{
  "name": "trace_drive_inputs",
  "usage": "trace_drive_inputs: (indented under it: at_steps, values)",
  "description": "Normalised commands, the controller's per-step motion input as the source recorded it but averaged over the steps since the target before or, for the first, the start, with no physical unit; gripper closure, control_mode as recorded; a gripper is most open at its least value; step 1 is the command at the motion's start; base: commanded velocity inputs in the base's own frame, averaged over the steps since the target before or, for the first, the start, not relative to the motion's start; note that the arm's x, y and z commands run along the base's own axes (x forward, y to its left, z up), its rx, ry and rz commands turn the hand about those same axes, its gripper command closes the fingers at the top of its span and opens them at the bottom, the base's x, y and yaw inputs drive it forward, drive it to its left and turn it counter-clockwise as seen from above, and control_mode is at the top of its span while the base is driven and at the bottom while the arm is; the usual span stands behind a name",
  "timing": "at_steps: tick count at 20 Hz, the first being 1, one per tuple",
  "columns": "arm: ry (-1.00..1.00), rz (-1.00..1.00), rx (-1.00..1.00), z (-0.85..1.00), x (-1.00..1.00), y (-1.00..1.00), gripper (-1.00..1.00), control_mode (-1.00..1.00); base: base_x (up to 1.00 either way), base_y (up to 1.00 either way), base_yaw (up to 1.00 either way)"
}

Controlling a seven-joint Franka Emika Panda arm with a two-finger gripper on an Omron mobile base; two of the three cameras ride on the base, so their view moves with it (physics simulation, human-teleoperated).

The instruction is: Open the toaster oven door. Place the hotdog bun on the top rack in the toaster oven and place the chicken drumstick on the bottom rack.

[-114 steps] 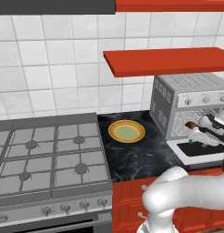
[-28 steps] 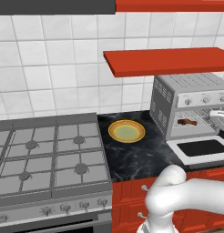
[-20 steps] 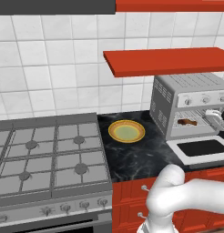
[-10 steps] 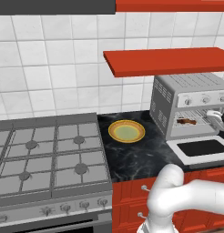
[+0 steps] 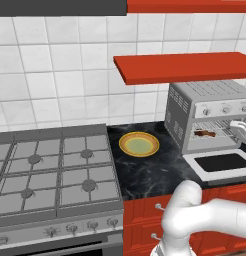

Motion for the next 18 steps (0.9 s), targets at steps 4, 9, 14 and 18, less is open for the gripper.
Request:
trace_drive_inputs:
  at_steps: [4, 9, 14, 18]
  values:
    - [0.0, -0.01, 0.02, 0.01, 0.0, 0.1, -1.0, -1.0, 0.0, 0.0, 0.0]
    - [-0.01, -0.01, 0.01, 0.03, 0.0, 0.09, -1.0, -1.0, 0.0, 0.0, 0.0]
    - [-0.02, -0.02, 0.0, 0.15, 0.01, 0.13, -1.0, -1.0, 0.0, 0.0, 0.0]
    - [-0.01, -0.03, 0.0, 0.03, 0.21, 0.1, -1.0, -1.0, 0.0, 0.0, 0.0]
